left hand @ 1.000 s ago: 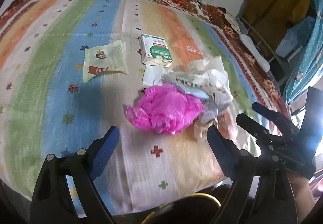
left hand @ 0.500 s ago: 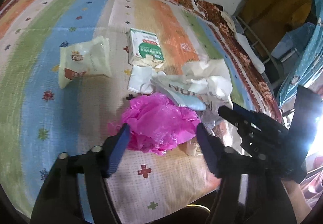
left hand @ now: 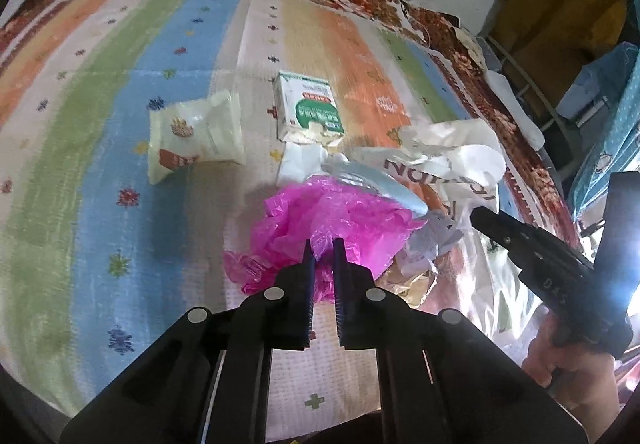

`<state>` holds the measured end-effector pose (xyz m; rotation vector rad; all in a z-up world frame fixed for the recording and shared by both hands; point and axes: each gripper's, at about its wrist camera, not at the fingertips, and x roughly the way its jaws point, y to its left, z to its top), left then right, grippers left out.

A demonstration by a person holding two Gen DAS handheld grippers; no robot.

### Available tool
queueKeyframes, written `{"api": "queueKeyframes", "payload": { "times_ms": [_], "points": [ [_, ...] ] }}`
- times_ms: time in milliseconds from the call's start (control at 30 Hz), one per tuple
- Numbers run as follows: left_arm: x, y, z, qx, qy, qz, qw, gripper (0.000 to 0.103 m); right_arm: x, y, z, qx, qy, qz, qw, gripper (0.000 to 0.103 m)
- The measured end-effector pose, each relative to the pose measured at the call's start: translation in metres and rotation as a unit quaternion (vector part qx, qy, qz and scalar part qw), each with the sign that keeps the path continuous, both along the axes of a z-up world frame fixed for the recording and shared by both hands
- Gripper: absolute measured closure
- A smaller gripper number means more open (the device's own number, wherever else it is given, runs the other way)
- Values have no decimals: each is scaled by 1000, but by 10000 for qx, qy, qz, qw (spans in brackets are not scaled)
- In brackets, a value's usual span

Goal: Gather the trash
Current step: 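Grasp the pink plastic bag with left gripper while right gripper grasps the white plastic bag, then carry the pink and white plastic bags in both grippers over the bin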

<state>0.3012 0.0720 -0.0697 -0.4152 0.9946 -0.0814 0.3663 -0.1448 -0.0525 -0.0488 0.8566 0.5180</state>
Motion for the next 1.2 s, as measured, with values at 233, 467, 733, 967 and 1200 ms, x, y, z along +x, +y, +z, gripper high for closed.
{"api": "queueKeyframes", "payload": {
  "times_ms": [233, 467, 733, 967, 1200],
  "points": [
    [-12, 6, 16, 12, 12, 118, 9999, 96, -12, -6, 11, 29, 23, -65, 10000, 85],
    [-28, 10, 35, -45, -159, 197, 9997, 96, -30, -11, 25, 98, -19, -45, 9999, 86],
    [-48, 5, 52, -172, -255, 276, 9991, 96, -53, -15, 31, 61, -17, -67, 10000, 86],
    [-71, 4, 76, -293, -463, 243, 9982, 97, -73, -21, 46, -15, -72, -14, 10000, 86],
    [-94, 0, 95, -429, -671, 228, 9966, 97, -96, -24, 52, -183, -81, 22, 9998, 86]
  ]
}}
